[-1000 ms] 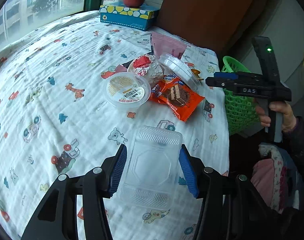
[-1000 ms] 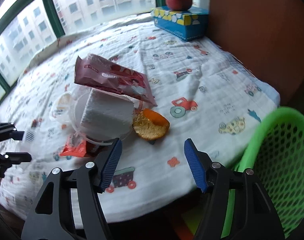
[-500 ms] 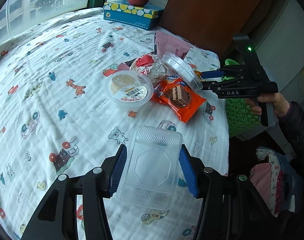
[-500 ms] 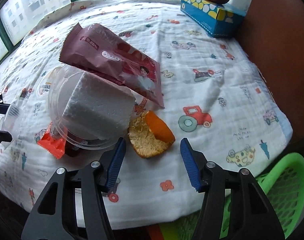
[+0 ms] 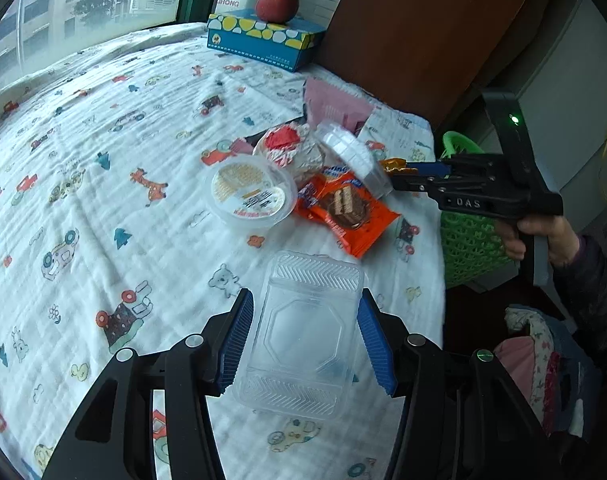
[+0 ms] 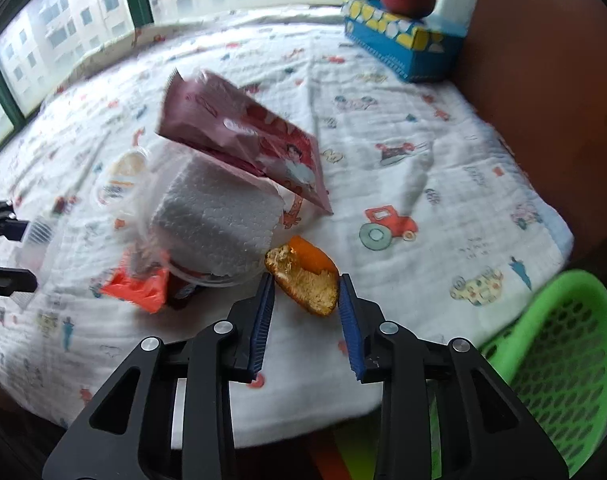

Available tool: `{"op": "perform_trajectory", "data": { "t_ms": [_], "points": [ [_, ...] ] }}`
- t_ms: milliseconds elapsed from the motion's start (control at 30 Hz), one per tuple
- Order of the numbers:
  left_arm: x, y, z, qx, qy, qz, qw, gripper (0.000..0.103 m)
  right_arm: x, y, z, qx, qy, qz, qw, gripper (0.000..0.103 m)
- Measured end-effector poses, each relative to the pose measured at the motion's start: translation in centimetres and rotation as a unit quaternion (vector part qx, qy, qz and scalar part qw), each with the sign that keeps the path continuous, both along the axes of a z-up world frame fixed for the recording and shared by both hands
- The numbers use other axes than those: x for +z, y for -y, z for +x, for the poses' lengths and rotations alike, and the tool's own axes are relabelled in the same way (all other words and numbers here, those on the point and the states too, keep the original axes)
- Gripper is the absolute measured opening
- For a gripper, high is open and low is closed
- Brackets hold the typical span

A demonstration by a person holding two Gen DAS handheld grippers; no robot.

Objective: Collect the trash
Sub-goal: 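Carry the orange peel over the basket with the right gripper while the left carries the clear box toward it, then open the right gripper to drop the peel while the left releases the clear box into the basket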

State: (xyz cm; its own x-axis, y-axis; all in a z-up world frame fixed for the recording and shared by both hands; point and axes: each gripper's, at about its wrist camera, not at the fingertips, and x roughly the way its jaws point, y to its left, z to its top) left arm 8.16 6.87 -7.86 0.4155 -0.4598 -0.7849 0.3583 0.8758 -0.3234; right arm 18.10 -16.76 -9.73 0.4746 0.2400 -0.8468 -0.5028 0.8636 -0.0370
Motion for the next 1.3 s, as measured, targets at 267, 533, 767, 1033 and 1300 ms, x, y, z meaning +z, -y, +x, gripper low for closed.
{"op": "perform_trajectory", "data": {
  "t_ms": [267,533,767,1033,1300],
  "points": [
    [1.9,2.2,-0.5,-0.017,0.021,-0.011,0.9996,0.051,3.5,2.3,-4.2,-0.038,0.046,0.048,0.997,0.031],
    [4.1,6.3,-0.2,-0.051,0.038,-0.025,0.9977,0.052,6.2,6.9,-7.9,-0.106,0.084,0.080,0.988,0.031],
    [6.0,11.5,0.5,-0.093,0.047,-0.030,0.9941,0.051,6.6,12.1,-10.2,-0.179,0.094,0.086,0.976,0.031],
    [7.8,16.9,1.8,-0.125,0.047,-0.036,0.9904,0.052,5.1,17.5,-11.5,-0.240,0.075,0.101,0.963,0.034],
    [9.1,21.5,3.0,-0.150,0.049,-0.038,0.9867,0.052,4.8,20.6,-12.8,-0.271,0.077,0.120,0.952,0.046]
  ]
}}
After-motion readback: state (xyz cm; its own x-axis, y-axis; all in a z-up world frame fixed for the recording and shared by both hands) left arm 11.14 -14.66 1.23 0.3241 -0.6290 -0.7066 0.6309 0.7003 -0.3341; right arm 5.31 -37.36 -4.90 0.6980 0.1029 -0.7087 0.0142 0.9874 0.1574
